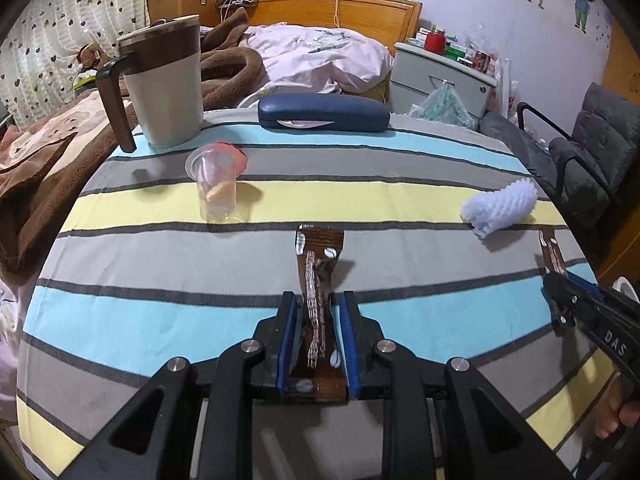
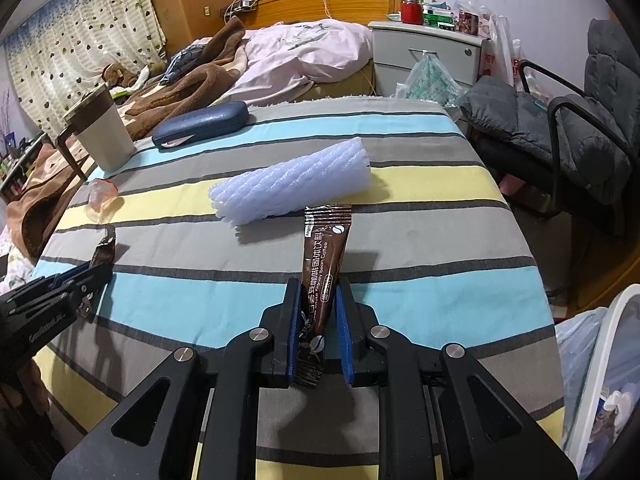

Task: Collect trash
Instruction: 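Lift both brown wrappers off the bed and turn toward the bin, then carry both brown wrappers over the white bin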

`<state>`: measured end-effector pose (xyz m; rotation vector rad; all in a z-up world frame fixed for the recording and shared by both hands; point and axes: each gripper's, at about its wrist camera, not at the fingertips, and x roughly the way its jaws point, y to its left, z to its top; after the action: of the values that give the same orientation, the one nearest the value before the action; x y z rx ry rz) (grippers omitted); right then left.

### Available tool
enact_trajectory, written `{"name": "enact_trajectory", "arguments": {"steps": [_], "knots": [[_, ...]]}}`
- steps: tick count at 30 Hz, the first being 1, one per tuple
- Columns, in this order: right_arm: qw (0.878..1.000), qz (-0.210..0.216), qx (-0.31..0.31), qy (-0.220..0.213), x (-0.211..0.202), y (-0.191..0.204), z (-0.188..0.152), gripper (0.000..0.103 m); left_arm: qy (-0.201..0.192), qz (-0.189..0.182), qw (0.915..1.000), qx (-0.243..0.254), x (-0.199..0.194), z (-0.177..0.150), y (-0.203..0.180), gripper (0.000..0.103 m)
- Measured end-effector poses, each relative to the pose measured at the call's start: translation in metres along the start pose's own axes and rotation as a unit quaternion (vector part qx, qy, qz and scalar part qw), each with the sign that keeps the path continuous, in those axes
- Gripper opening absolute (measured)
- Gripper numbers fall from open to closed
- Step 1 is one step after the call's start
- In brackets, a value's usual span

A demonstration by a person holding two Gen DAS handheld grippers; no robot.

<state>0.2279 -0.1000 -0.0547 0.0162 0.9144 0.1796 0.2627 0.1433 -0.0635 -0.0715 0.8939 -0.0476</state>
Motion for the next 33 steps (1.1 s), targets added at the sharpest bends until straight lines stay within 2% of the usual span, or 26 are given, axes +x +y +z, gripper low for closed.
{"name": "enact_trajectory", "arguments": {"steps": [3,5,16,33], "knots": [[1.0,0.002,-0.001,0.002,0.0,0.001,0.0,0.019,-0.001,0.005,1.0,0.005,0.002,0.0,-0.002,0.023],[1.0,0.004,-0.002,0.001,-0.001,0.001,-0.001,0.019,-0.002,0.008,0.9999,0.006,0.001,-0.001,-0.002,0.016],[1.0,0.015,0.002,-0.015,-0.017,-0.003,-0.005,0.019,-0.023,-0.012,0.9996,0.006,-0.027,-0.009,-0.016,0.016],[0.998,0.01,0.017,-0.062,-0.07,-0.031,-0.017,0.019,-0.075,-0.056,0.9942,0.053,-0.086,-0.02,-0.087,0.016]]}}
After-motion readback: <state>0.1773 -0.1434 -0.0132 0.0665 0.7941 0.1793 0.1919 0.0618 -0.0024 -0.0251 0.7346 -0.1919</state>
